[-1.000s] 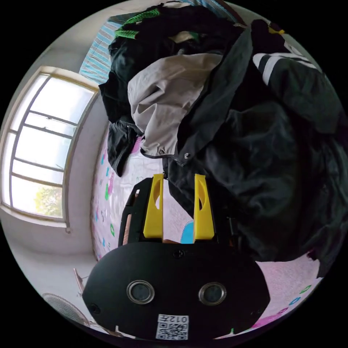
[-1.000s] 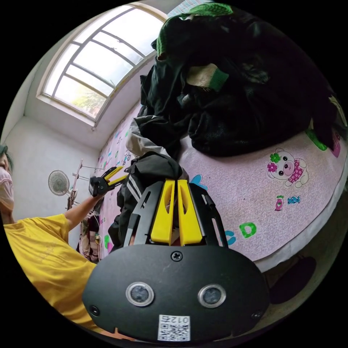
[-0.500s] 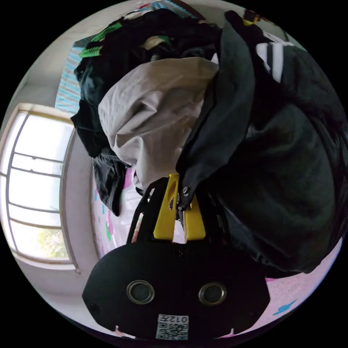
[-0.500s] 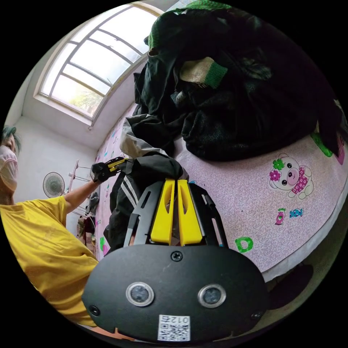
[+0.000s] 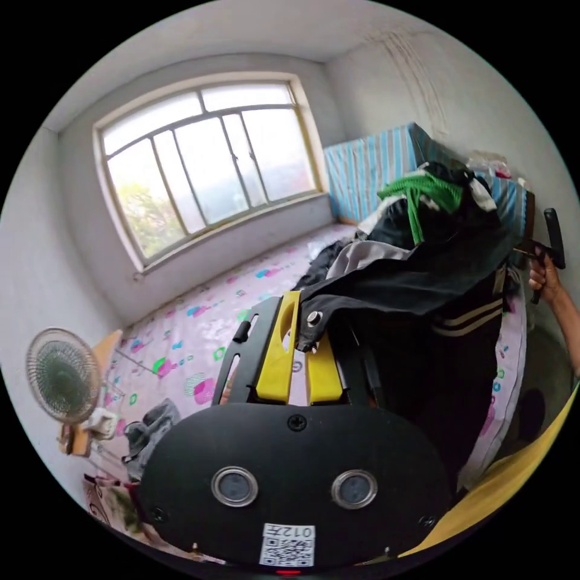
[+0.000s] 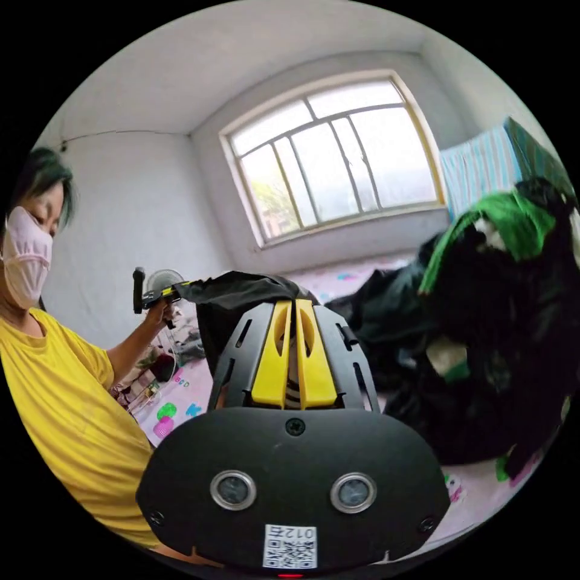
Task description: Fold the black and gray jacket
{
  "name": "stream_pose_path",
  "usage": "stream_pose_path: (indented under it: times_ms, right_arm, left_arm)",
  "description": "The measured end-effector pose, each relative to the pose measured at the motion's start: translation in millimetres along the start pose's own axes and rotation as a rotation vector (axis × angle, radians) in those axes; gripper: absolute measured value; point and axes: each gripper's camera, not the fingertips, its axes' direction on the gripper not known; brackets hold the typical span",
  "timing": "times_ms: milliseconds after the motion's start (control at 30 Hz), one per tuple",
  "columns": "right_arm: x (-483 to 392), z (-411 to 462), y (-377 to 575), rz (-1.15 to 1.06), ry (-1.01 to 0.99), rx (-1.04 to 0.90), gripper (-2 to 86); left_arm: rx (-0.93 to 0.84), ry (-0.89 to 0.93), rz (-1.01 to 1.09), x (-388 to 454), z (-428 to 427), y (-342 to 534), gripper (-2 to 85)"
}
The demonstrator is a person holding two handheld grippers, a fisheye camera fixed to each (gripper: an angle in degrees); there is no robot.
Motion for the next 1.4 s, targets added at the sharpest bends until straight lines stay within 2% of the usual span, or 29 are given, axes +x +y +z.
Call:
stream_pose_path:
  times_ms: [133, 233, 400, 500, 667, 833, 1000, 1100, 1233, 1400]
  right_arm:
    - [-51.4, -27.9, -37.4, -0.081, -0.059, 0.102, 0.5]
    - [-86.1, -51.0, -56.6, -0.132, -0.089, 0.169, 0.5]
    - [-138.1, -76.5, -85.5, -0.234, -0.117, 0.21, 0.4]
    - [-152.6, -63.3, -108.0, -0.273, -0.14, 0.195, 0.4]
    - [-144.4, 40.0, -129.6, -0.264, -0.112, 0.037, 0.5]
    - [-99.3, 209.4, -110.1, -0.153, -0.087, -0.186, 0.6]
    - [-47.8, 397.4, -71.6, -0.077, 0.08, -0.395, 1.1]
    - [-24.4, 472.1, -52.8, -0.019, 0.165, -0.49, 1.7]
    - [-21.9, 521.1, -36.2, -0.049, 0.193, -0.556, 3.1]
    - [-50.6, 516.8, 18.3, -0.166, 0.131, -0.655, 5.8]
  left_arm:
    - [0.056, -0.184, 0.036, -11.9, -130.0, -20.2, -0.5]
    - [0.072, -0.271, 0.073, -6.3, -196.1, -24.2, -0.5]
    - [0.016, -0.39, 0.134, 6.2, -254.5, -26.3, -0.6]
    - [-0.03, -0.409, 0.116, 1.5, -255.4, -26.7, -0.6]
    - [-0.236, -0.338, 0.092, -23.3, -169.2, -22.9, -0.5]
    - [-0.497, -0.222, -0.032, -72.1, 23.6, 5.8, -0.5]
    - [-0.658, -0.14, -0.118, -91.3, 192.1, 30.2, -0.5]
    - [-0.737, -0.124, -0.168, -91.5, 272.4, 42.4, -0.5]
    - [-0.827, -0.049, -0.232, -95.3, 345.5, 66.2, 0.0]
    - [-0.787, -0.03, -0.29, -105.4, 355.8, 96.1, 0.3]
